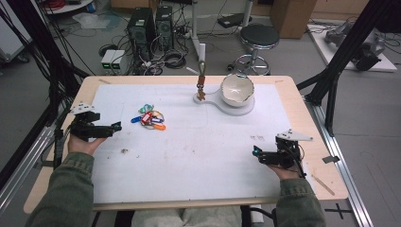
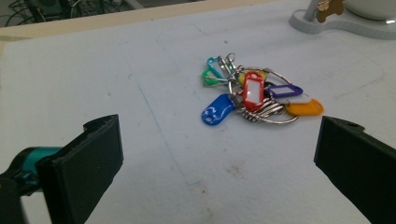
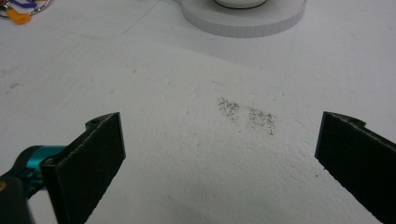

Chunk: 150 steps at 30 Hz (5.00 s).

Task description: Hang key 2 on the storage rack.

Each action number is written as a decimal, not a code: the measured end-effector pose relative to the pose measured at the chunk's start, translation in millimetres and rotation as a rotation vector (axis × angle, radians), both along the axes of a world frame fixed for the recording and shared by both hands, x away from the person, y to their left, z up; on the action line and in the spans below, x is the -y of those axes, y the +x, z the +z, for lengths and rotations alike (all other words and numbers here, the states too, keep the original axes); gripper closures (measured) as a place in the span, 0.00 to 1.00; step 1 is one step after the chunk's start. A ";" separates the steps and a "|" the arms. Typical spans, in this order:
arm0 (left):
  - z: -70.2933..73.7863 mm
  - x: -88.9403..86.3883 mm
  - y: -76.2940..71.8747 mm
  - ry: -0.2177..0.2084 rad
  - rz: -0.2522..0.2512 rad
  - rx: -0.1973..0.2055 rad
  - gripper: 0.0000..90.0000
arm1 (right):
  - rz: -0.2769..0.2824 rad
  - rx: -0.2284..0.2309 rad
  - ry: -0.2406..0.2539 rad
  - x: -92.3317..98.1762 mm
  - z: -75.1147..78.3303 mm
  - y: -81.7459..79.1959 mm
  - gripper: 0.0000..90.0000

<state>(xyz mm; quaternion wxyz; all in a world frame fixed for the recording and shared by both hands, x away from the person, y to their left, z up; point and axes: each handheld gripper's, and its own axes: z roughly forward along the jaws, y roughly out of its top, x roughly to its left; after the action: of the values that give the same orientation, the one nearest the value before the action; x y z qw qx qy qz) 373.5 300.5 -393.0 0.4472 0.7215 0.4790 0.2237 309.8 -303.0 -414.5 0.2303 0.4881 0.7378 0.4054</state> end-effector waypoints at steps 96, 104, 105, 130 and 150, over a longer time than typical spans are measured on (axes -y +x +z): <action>-16.1 84.8 103.1 0.203 -0.188 -0.282 0.97 | 0.044 0.012 0.009 1.8 -2.2 -9.0 0.01; 0.2 79.3 93.7 0.187 -0.198 -0.209 0.97 | 0.047 0.011 0.010 2.9 -2.4 -9.4 0.01; 2.7 77.9 92.5 0.168 -0.197 -0.204 0.97 | 0.050 0.011 0.010 2.9 -2.3 -9.4 0.01; 69.0 68.3 87.4 0.043 -0.132 -0.100 0.97 | 0.050 -0.001 0.018 0.6 -1.9 -7.8 0.01; 114.5 98.6 100.2 0.073 -0.150 -0.040 0.97 | 0.035 0.017 0.036 4.3 -0.5 -9.7 0.01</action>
<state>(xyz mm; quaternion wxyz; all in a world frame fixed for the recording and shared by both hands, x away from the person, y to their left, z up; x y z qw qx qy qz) 473.7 201.9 -278.6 0.4263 0.7755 0.4239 0.1926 300.1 -307.3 -415.1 0.2205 0.4757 0.7368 0.4269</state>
